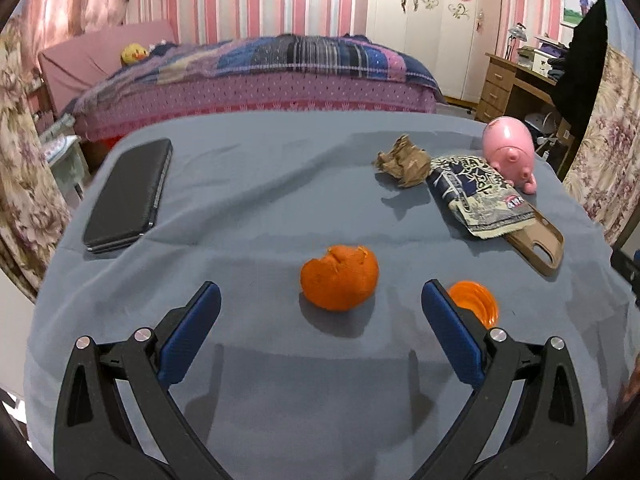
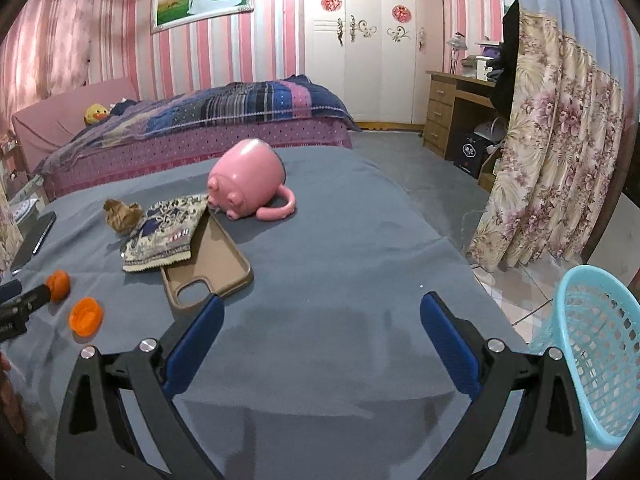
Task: Collect trash
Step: 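Grasp the orange tangerine peel with the left tool, then grasp the orange bottle cap with the right tool while the left tool holds the peel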
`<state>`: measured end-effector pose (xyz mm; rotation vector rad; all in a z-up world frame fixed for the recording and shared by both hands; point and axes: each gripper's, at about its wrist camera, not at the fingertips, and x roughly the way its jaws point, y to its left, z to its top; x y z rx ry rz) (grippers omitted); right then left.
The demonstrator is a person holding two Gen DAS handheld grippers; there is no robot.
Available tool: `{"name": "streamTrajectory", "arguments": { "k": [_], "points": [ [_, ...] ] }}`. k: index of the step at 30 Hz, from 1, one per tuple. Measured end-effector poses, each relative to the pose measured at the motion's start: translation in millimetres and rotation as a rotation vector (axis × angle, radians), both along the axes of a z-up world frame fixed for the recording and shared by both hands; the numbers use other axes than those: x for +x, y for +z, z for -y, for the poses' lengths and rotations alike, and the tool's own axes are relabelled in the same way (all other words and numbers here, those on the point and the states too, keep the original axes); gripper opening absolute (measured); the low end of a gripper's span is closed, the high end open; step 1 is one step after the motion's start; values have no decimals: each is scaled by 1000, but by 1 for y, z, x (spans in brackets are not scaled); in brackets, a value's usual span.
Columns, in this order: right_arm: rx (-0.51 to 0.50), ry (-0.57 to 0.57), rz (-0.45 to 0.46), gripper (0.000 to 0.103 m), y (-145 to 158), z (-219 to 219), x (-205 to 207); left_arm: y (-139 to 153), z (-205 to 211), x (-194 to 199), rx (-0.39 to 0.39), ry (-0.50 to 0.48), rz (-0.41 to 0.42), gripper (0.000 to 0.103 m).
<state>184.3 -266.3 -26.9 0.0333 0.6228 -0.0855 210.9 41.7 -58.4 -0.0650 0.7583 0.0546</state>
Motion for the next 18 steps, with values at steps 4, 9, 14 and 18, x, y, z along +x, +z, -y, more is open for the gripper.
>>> {"name": "streamTrajectory", "arguments": {
  "k": [4,9,14,18],
  "points": [
    [0,3,-16,96,-4,-1,3,-8,1,21,-9,-23,-51,69],
    [-14,14,-25,96,-6,-6,4,-11,10,22,-8,-80,-75,28],
    [-13,55,-25,96,-5,-22,3,-6,3,8,-9,-57,-50,25],
    [-16,115,-20,96,-3,-45,2,-2,-14,-11,32,-10,-26,25]
  ]
}}
